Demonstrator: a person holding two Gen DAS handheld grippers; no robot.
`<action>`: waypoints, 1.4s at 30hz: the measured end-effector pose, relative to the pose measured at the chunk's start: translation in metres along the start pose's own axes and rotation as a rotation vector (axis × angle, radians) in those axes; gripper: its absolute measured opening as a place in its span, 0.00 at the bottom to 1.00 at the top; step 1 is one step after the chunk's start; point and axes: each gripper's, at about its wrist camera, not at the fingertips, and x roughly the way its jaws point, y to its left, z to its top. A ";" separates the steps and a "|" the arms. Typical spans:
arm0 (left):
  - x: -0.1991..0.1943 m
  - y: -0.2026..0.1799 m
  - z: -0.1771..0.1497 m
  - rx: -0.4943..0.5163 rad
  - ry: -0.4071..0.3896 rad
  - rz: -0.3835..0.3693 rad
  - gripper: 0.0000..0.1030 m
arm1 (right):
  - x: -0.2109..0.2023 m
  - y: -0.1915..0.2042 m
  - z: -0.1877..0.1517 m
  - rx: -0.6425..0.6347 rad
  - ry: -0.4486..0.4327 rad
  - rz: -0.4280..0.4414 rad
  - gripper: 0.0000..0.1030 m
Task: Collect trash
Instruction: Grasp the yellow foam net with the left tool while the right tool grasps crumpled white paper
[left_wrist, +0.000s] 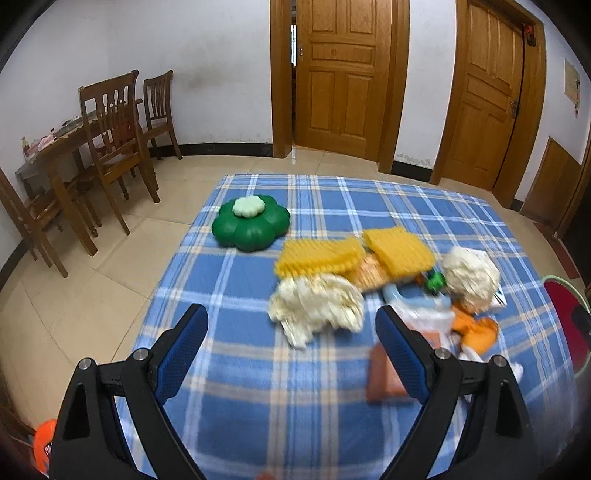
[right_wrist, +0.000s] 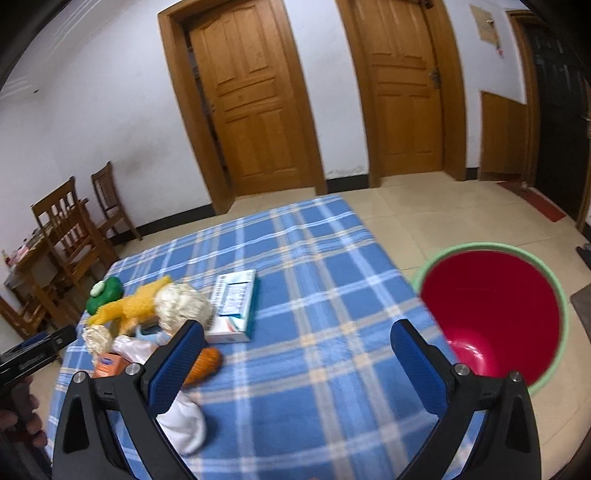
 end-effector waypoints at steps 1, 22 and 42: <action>0.004 0.001 0.005 0.007 0.003 -0.003 0.89 | 0.005 0.005 0.002 -0.019 0.009 -0.005 1.00; 0.095 -0.018 0.046 0.140 0.131 -0.231 0.27 | 0.064 0.082 0.025 -0.116 0.121 0.074 1.00; 0.034 -0.018 0.056 0.047 0.022 -0.386 0.11 | 0.043 0.081 0.031 -0.113 0.066 0.168 0.41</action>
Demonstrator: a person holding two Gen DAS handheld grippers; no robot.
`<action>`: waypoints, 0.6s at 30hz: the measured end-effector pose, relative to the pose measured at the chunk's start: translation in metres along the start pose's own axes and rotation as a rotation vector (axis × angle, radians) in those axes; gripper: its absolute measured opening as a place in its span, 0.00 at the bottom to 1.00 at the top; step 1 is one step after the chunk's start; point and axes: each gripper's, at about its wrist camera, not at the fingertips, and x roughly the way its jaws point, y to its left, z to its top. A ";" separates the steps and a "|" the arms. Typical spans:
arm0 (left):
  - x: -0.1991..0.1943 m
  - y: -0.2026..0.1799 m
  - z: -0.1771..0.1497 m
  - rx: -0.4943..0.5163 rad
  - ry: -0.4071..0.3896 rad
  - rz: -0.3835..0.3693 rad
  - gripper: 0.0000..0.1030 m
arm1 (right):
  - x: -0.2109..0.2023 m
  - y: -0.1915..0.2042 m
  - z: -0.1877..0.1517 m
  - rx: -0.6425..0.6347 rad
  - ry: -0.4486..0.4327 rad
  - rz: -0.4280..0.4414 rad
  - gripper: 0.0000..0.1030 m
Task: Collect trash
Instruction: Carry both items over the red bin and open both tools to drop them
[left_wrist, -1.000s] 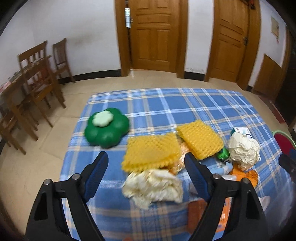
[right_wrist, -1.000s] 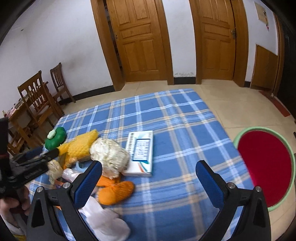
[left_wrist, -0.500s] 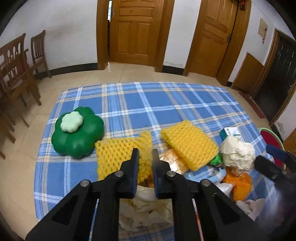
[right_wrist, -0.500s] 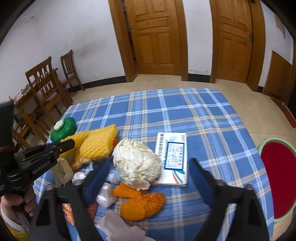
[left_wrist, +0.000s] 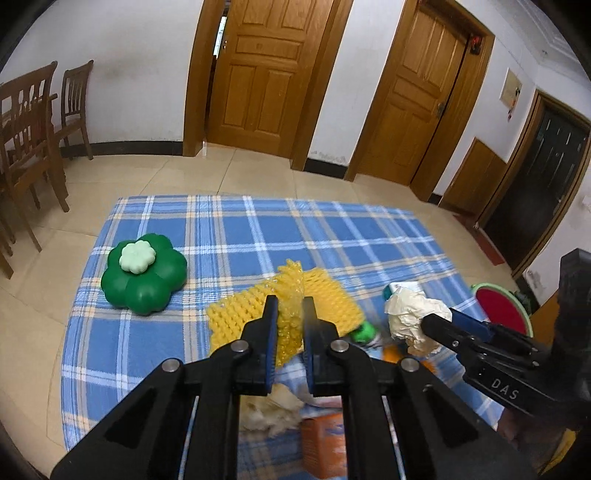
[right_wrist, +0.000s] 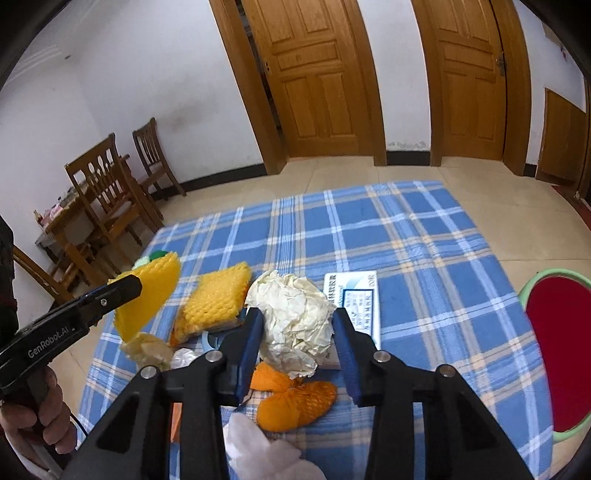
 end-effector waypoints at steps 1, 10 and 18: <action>-0.004 -0.003 0.001 -0.003 -0.007 -0.004 0.11 | -0.006 -0.001 0.000 0.002 -0.009 0.002 0.41; -0.032 -0.044 0.007 0.009 -0.051 -0.050 0.11 | -0.064 -0.033 0.003 0.031 -0.092 -0.028 0.41; -0.042 -0.096 0.008 0.044 -0.063 -0.114 0.11 | -0.111 -0.081 -0.002 0.075 -0.139 -0.112 0.41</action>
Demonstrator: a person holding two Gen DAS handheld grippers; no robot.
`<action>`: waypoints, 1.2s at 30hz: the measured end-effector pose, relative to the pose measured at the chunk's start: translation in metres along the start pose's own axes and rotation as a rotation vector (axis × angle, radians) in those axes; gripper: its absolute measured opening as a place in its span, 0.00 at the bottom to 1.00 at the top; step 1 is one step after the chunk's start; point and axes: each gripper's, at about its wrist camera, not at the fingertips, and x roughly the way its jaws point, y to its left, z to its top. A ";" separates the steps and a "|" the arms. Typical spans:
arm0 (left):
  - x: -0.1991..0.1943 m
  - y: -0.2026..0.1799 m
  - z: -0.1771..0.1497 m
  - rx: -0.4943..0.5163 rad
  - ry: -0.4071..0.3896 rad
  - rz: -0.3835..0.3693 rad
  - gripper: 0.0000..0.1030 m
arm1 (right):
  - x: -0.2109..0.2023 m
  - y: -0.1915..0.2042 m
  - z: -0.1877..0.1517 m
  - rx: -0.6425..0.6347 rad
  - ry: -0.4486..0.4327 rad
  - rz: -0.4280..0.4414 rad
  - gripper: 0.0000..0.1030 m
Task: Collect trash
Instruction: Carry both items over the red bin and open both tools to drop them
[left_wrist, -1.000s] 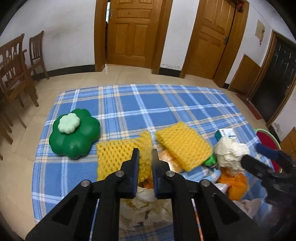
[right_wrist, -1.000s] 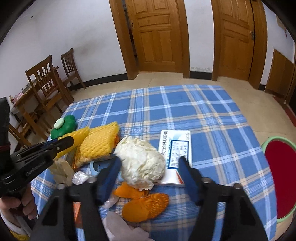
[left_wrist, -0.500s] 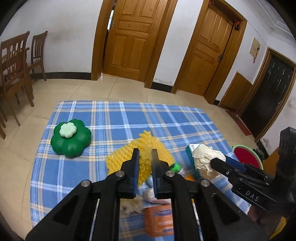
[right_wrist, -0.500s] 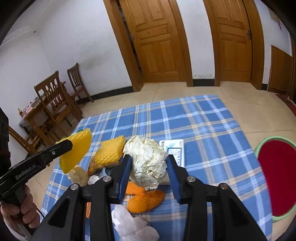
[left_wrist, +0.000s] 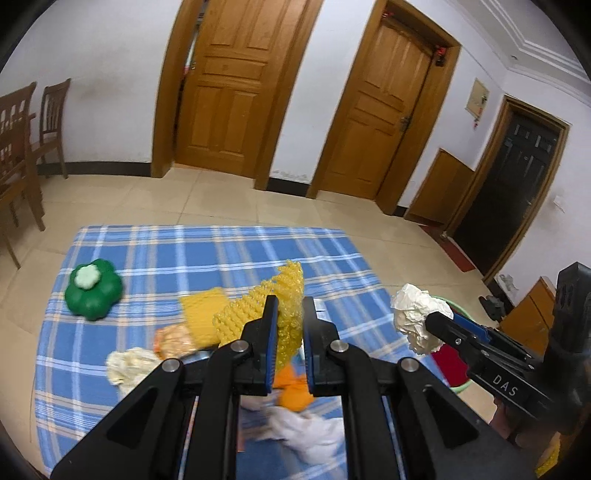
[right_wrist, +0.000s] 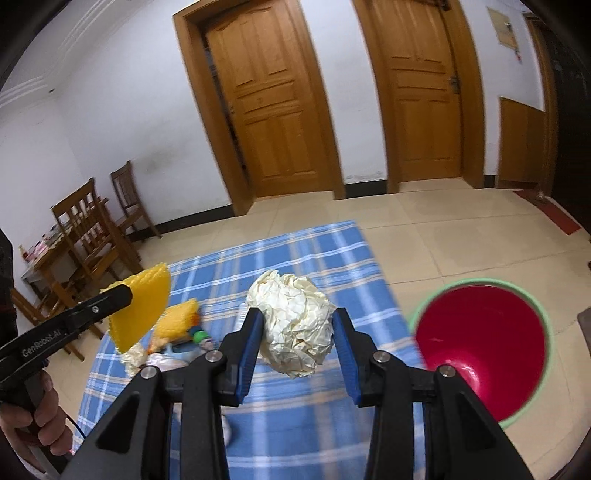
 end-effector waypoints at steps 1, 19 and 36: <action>0.001 -0.008 0.000 0.008 0.000 -0.010 0.11 | -0.004 -0.008 0.000 0.009 -0.003 -0.015 0.41; 0.053 -0.144 -0.010 0.149 0.096 -0.186 0.11 | -0.036 -0.142 -0.031 0.195 -0.004 -0.206 0.41; 0.139 -0.239 -0.044 0.281 0.255 -0.284 0.11 | -0.017 -0.222 -0.070 0.348 0.071 -0.289 0.45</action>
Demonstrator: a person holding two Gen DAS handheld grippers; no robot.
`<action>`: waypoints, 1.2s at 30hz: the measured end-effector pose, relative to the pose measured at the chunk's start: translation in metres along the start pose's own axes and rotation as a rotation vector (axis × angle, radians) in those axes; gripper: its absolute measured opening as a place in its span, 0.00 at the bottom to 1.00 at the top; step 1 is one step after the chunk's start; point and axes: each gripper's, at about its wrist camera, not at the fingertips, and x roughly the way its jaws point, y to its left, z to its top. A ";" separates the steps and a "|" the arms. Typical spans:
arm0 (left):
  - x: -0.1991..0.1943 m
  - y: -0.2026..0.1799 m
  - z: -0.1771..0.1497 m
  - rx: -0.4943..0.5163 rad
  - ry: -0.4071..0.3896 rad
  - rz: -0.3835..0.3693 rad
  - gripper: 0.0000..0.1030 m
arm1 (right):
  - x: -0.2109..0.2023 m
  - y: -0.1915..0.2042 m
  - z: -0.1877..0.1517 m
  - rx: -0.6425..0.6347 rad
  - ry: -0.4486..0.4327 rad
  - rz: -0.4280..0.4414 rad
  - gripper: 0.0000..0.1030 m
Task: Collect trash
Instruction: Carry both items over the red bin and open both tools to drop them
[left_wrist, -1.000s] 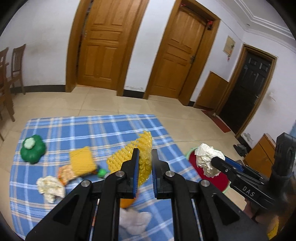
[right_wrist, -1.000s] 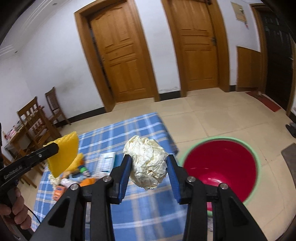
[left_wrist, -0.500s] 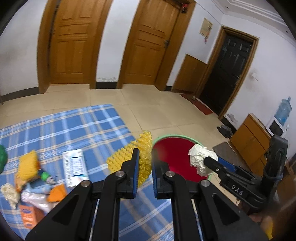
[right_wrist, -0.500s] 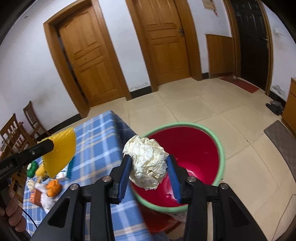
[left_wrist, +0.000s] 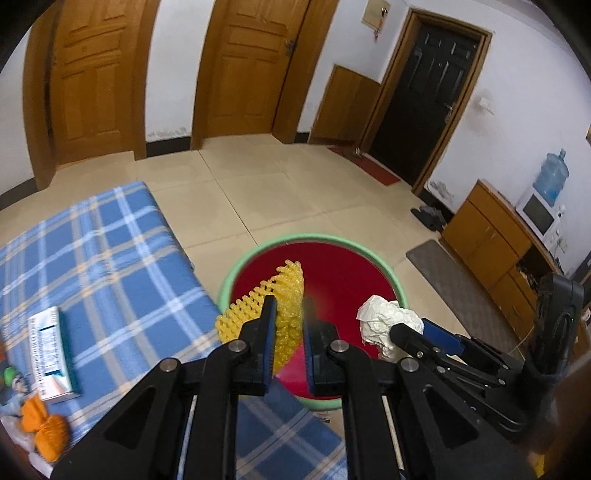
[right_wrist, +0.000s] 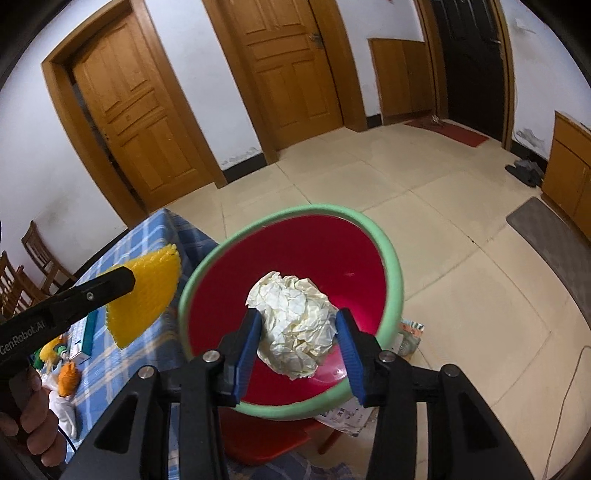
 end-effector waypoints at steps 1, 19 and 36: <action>0.006 -0.002 0.000 0.005 0.014 -0.004 0.11 | 0.002 -0.002 0.000 0.007 0.003 -0.001 0.45; 0.015 -0.001 -0.006 0.003 0.041 0.057 0.48 | 0.001 -0.002 0.001 0.029 -0.017 0.004 0.60; 0.002 0.016 -0.004 -0.041 0.028 0.063 0.50 | -0.008 0.002 0.000 0.029 -0.035 0.009 0.63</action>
